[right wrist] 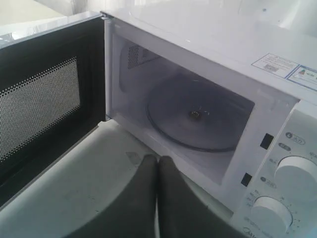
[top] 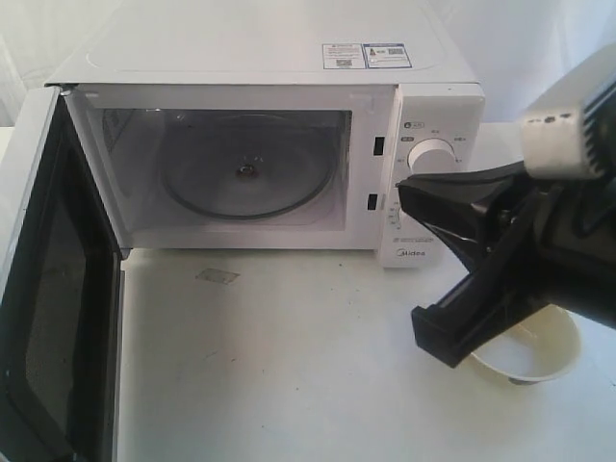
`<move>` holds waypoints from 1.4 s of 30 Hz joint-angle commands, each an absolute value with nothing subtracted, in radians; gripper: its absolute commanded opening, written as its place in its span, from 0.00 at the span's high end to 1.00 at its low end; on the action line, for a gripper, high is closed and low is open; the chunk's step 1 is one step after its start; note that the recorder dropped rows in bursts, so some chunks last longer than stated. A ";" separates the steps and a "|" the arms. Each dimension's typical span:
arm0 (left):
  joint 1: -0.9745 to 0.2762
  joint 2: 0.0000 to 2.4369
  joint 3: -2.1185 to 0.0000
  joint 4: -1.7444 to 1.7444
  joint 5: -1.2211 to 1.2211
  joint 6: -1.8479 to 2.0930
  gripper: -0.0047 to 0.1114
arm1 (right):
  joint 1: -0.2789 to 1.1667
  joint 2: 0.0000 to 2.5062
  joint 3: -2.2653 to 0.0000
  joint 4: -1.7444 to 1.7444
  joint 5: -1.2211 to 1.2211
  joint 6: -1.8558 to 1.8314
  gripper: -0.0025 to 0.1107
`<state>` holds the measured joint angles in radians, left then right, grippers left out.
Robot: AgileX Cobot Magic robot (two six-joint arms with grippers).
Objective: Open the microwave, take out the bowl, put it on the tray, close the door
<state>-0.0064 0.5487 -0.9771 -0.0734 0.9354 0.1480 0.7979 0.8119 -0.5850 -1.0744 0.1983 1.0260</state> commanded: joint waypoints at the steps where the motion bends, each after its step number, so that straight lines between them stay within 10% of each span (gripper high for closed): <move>1: -0.011 0.558 -0.989 -0.130 0.936 0.155 0.96 | 0.798 0.827 -0.581 -1.070 0.195 1.016 0.98; 15: -0.011 0.689 -0.965 -0.163 1.203 0.193 0.96 | 0.798 0.827 -0.581 -1.070 0.155 1.016 0.98; 30: -0.013 0.964 -0.863 -1.018 1.089 0.817 0.96 | 0.798 0.827 -0.583 -1.072 0.133 1.016 0.98; 42: -0.013 0.876 -0.863 -0.885 0.865 0.729 0.96 | 0.798 0.901 -0.607 -1.074 -0.129 0.944 0.98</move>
